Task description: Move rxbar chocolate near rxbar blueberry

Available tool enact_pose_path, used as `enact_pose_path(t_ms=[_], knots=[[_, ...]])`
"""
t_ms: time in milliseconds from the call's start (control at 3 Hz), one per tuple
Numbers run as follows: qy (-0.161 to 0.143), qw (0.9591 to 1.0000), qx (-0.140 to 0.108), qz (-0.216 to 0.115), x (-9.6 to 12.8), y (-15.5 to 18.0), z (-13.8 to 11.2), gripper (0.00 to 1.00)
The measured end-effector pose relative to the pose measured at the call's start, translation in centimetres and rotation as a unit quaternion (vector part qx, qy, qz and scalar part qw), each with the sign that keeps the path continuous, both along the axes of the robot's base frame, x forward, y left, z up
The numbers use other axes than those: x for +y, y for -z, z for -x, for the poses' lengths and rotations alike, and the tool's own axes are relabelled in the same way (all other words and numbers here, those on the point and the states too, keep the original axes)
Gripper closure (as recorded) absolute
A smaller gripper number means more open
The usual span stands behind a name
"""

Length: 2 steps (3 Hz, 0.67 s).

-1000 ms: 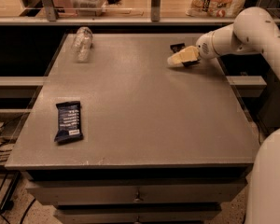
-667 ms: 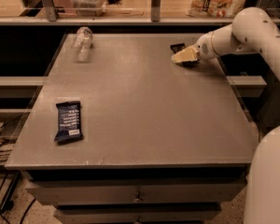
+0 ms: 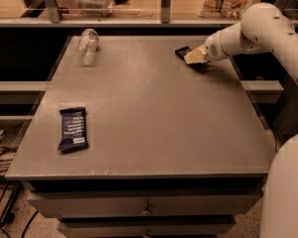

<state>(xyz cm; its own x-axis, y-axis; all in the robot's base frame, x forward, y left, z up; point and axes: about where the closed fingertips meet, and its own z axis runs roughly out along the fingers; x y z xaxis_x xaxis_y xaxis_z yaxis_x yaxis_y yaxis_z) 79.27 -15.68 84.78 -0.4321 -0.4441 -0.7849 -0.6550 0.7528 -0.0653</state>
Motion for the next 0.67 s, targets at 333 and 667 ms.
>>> enact_pose_path(t_ms=[333,667], knots=[[-0.028,0.9996,-0.009,-0.003,1.5,-1.9,0.8,1.00],[-0.072,0.9967,-0.032,-0.021,3.4,-5.3,2.1,1.00]])
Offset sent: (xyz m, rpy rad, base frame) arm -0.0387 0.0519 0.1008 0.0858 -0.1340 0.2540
